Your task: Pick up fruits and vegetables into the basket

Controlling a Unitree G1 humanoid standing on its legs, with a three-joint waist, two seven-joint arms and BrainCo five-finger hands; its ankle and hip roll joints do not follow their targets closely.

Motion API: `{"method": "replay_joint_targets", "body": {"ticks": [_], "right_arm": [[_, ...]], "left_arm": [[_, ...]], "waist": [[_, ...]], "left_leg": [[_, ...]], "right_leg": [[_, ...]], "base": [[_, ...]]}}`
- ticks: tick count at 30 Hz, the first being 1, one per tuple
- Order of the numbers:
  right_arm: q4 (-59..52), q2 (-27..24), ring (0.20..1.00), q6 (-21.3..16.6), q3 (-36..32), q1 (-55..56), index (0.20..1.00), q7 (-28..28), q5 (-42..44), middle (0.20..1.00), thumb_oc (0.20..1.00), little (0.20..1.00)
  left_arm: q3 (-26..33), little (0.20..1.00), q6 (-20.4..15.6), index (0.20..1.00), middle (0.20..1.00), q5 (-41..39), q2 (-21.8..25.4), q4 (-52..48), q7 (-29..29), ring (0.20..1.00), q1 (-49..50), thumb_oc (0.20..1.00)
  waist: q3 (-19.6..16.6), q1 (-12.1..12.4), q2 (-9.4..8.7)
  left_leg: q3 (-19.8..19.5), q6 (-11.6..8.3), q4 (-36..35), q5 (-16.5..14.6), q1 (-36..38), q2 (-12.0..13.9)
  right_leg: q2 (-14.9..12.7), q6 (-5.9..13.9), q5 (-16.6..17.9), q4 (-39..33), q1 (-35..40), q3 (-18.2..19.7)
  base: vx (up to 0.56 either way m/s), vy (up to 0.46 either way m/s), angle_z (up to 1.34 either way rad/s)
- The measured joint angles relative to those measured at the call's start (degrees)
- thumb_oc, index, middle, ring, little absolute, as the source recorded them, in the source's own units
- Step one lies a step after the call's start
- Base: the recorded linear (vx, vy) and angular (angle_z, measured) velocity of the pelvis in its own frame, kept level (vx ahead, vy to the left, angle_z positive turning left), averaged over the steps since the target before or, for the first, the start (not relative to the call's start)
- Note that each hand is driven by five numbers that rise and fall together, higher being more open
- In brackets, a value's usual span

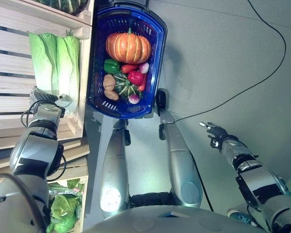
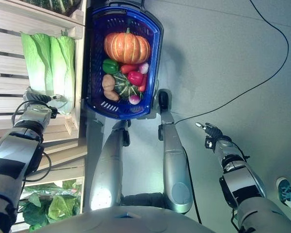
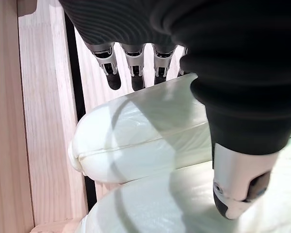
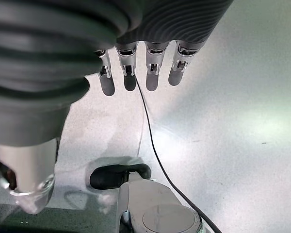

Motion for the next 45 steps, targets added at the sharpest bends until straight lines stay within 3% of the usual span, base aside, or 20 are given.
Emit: {"method": "replay_joint_targets", "body": {"ticks": [14,25,26,27,28,29,45], "right_arm": [[0.0,0.0,1.0,-0.1,0.4,-0.4,1.0,0.1,1.7,1.0,1.0,1.0],[0.0,0.0,1.0,-0.1,1.7,-1.1,1.0,0.0,2.7,1.0,1.0,1.0],[0.0,0.0,1.0,-0.2,1.7,-1.1,1.0,0.0,2.8,1.0,1.0,1.0],[0.0,0.0,1.0,-0.2,1.8,-1.1,1.0,0.0,2.8,1.0,1.0,1.0],[0.0,0.0,1.0,-0.2,1.9,-1.1,1.0,0.0,2.8,1.0,1.0,1.0],[0.0,0.0,1.0,-0.2,1.9,-1.1,1.0,0.0,2.8,1.0,1.0,1.0],[-0.1,0.0,1.0,-0.6,1.8,-1.4,1.0,0.0,2.8,1.0,1.0,1.0]], "left_arm": [[0.4,1.0,-0.6,1.0,1.0,0.3,0.0,-0.3,11.1,1.0,-1.2,1.0],[0.3,1.0,-1.2,1.0,1.0,4.8,0.0,-1.3,13.1,1.0,-1.1,1.0],[0.3,0.865,-1.2,0.865,0.865,5.1,0.0,-1.3,13.1,0.865,-1.1,0.865],[0.3,0.652,-1.2,0.652,0.652,5.6,-0.1,-1.5,13.1,0.652,-1.0,0.652],[0.3,0.335,-1.2,0.335,0.335,5.8,0.0,-1.6,13.2,0.335,-1.0,0.335],[0.3,0.206,-1.2,0.206,0.206,5.9,0.1,-1.6,13.4,0.206,-1.1,0.206],[-0.2,0.2,-2.6,0.2,0.2,6.9,1.1,-1.7,11.2,0.2,-0.9,0.2]], "waist": [[0.0,0.1,-1.44],[0.0,0.3,-1.48],[0.0,0.3,-1.48],[0.0,0.3,-1.48],[0.0,0.5,-1.47],[0.0,0.5,-1.48],[0.0,0.3,-1.51]], "left_leg": [[-0.3,-0.09,0.9,-0.2,-3.0,0.1],[-0.3,-0.25,0.9,0.0,-3.9,0.2],[-0.3,-0.24,0.9,0.0,-3.9,0.1],[-0.3,-0.24,0.9,0.0,-3.9,0.1],[-0.3,-0.25,0.9,0.0,-3.9,0.1],[-0.3,-0.28,0.9,0.0,-3.9,0.1],[-0.6,-0.3,1.0,0.2,-4.6,0.0]], "right_leg": [[0.1,-0.1,0.1,0.4,-2.7,-0.2],[0.2,-0.11,0.1,0.7,-3.8,-0.1],[0.2,-0.1,0.1,0.7,-3.8,-0.2],[0.2,-0.1,0.1,0.7,-3.8,-0.1],[0.2,-0.1,0.1,0.8,-3.8,-0.1],[0.2,-0.1,0.1,0.8,-3.8,-0.2],[0.1,-0.3,0.2,0.8,-4.4,-0.2]], "base": [[0.0,0.0,0.0],[0.0,0.0,0.0],[0.0,0.0,0.0],[0.0,0.0,0.0],[0.0,0.0,0.0],[0.0,0.0,0.0],[0.0,0.001,0.01]]}}
